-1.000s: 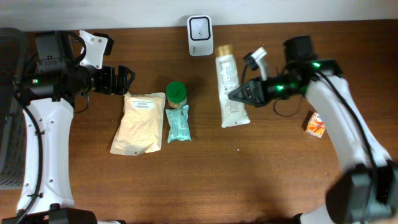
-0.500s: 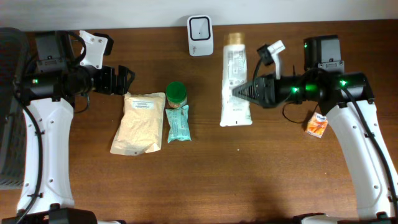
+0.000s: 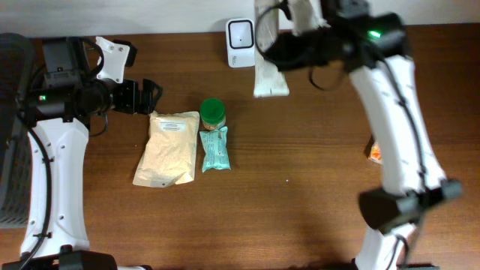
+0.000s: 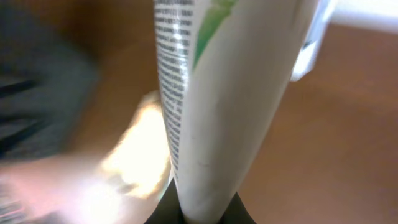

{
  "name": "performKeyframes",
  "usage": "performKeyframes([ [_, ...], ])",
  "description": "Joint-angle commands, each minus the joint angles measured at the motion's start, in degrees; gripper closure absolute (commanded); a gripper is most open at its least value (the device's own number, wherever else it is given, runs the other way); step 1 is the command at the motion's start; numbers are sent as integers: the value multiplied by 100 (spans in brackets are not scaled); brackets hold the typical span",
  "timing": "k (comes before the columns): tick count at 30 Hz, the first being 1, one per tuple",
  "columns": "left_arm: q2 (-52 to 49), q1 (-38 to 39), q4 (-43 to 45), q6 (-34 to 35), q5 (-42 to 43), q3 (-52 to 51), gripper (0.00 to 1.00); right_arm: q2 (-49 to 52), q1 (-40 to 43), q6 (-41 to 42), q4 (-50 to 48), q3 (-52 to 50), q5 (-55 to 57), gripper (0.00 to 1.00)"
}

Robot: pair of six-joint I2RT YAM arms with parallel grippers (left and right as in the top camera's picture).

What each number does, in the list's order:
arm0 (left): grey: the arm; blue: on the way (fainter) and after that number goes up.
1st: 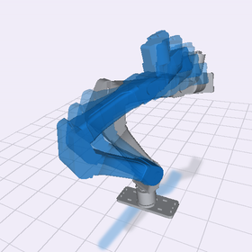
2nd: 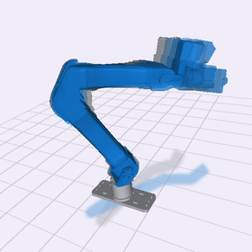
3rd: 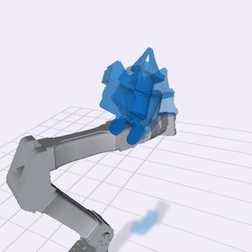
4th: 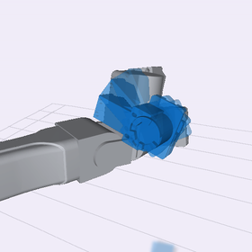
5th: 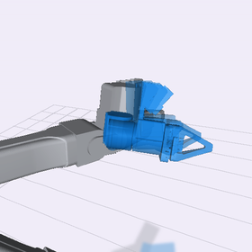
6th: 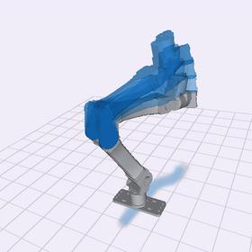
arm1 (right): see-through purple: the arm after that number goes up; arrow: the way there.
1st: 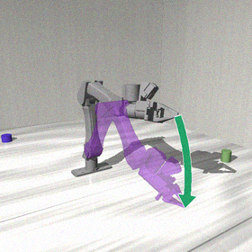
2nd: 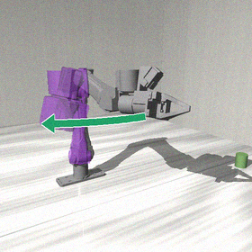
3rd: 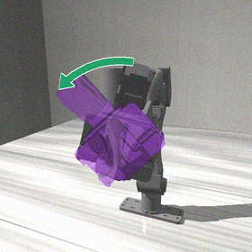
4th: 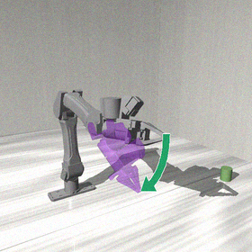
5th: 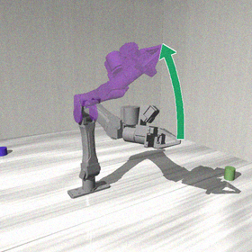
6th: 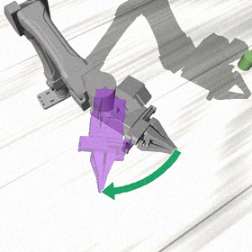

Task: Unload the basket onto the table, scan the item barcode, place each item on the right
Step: 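Hold the Pantene tube in front of the scanner window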

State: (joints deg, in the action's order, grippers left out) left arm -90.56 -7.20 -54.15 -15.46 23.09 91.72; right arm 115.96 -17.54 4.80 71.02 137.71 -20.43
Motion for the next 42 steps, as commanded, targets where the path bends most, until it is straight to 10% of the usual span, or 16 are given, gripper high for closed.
performKeyframes([
  [1, -39, -37, 4, -90, -2, 26, 1, 734, -293, -1016, -772, 319, 2660, 96],
  [13, -37, -37, 4, -90, 0, 26, 1, 2557, -575, -3628, -3276, 310, 5396, 96],
  [42, -37, -37, 4, -90, 0, 26, 1, 3556, -763, -4811, -4750, 275, 5847, 96],
])
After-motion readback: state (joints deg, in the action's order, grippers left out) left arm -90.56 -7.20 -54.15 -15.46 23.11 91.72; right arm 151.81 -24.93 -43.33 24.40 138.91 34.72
